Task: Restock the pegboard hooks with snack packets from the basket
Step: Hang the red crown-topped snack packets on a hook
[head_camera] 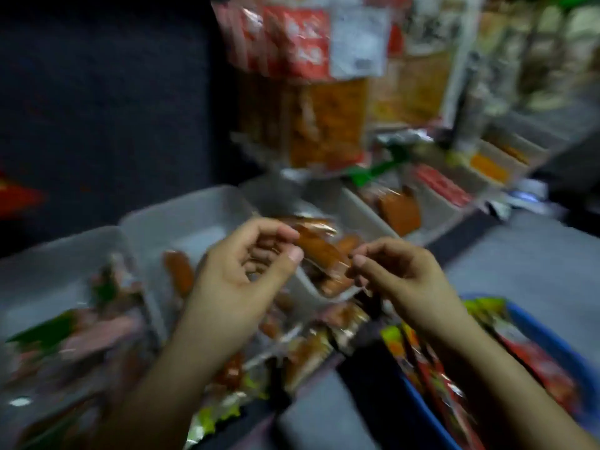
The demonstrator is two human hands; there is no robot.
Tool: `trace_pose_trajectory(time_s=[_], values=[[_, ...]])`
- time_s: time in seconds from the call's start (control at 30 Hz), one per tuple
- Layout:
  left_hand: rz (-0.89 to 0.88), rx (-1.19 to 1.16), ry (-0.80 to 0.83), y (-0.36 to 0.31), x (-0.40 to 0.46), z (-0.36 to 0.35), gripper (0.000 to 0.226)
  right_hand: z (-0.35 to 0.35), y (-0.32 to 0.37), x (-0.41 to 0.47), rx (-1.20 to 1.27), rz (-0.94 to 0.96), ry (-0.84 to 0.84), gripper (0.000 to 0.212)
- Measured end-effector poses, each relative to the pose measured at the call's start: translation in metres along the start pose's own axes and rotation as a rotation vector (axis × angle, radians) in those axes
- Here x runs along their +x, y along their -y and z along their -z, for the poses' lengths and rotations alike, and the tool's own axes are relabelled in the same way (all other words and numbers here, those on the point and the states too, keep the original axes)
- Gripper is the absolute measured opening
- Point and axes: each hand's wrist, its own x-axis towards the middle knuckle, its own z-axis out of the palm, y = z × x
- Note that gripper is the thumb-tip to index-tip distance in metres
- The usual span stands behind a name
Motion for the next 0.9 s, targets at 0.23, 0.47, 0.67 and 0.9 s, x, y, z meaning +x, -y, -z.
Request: trace_pose_trajectory(time_s=[0.23, 0.47, 0.67, 0.9], values=[[0.324, -0.114, 0.461, 0.091, -0.029, -0.188, 0.022, 0.152, -0.139, -0.101, -0.258, -0.495, -0.35, 0.025], [0.629, -0.026, 0.586, 0.185, -0.035, -0.305, 0.016, 0.217, -0.251, -0.123, -0.592, -0.797, -0.323, 0.01], [0.767, 0.163, 0.577, 0.241, -0.024, -0.366, 0.029, 0.249, -0.318, -0.099, -0.89, -0.877, -0.28, 0.053], [0.953, 0.071, 0.357, 0.254, -0.022, -0.411, 0.042, 0.264, -0.361, -0.09, -1.011, -0.889, -0.095, 0.055]])
